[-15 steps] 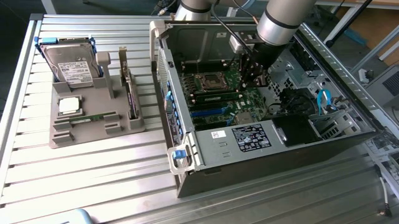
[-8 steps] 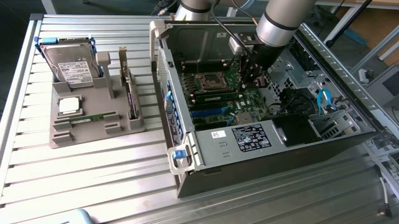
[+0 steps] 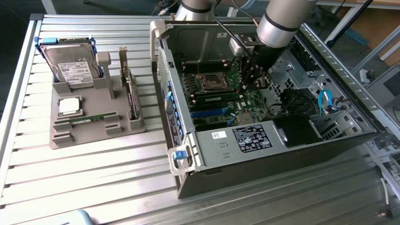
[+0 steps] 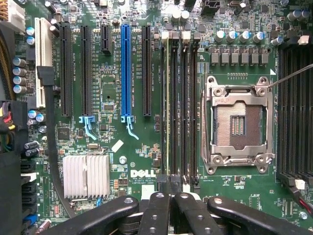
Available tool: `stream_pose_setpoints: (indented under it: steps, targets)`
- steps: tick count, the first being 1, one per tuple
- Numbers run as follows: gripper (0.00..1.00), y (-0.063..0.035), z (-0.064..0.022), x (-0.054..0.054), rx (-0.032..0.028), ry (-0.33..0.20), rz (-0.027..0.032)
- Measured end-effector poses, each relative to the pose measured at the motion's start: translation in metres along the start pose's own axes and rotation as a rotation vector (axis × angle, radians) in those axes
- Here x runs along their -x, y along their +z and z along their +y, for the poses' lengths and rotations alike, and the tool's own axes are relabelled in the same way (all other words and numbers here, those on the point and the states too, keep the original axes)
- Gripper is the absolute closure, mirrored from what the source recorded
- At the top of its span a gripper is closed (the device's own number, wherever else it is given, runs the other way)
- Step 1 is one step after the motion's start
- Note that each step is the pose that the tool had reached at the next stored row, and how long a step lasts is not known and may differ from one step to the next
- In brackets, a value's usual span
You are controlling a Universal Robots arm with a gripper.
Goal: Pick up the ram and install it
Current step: 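Press down the ram until it locks into place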
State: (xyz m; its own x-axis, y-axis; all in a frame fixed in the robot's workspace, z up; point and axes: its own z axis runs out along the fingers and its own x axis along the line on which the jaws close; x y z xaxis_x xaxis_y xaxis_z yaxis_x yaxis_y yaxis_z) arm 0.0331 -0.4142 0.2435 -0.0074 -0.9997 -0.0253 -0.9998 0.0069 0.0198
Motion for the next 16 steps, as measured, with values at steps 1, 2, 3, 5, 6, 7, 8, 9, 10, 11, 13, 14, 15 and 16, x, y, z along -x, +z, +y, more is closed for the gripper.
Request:
stream_pose_setpoints:
  steps: [1,2,3,5,6,7,8,9,10,11,13,14,15,16]
  targets:
    - [0.89,0.0000,-0.0003,0.0000,-0.0001,0.000,0.0000]
    - [0.89,0.0000,-0.0005,0.0000,0.0000,0.000,0.0000]
    - [0.89,0.0000,-0.0006,0.0000,-0.0001,0.000,0.0000]
    - [0.89,0.0000,-0.0006,0.0000,0.0000,0.000,0.0000]
    - [0.89,0.0000,-0.0007,0.0000,0.0000,0.000,0.0000]
    - [0.89,0.0003,-0.0007,0.0000,0.0000,0.000,0.0000]
    - [0.89,0.0013,-0.0007,0.0000,-0.0001,0.000,-0.0002]
    - [0.89,0.0020,-0.0007,0.0000,0.0000,0.000,0.0000]
    - [0.89,0.0028,-0.0007,0.0000,0.0000,0.000,0.0000]
    - [0.89,0.0036,-0.0007,-0.0001,0.0000,0.000,0.0001]
    - [0.89,0.0044,-0.0007,-0.0001,0.0000,0.000,0.0001]
    - [0.89,0.0044,-0.0007,-0.0001,0.0000,0.000,0.0001]
    - [0.89,0.0044,-0.0007,-0.0001,0.0000,0.000,0.0002]
    - [0.89,0.0044,-0.0009,-0.0001,0.0000,0.000,0.0001]
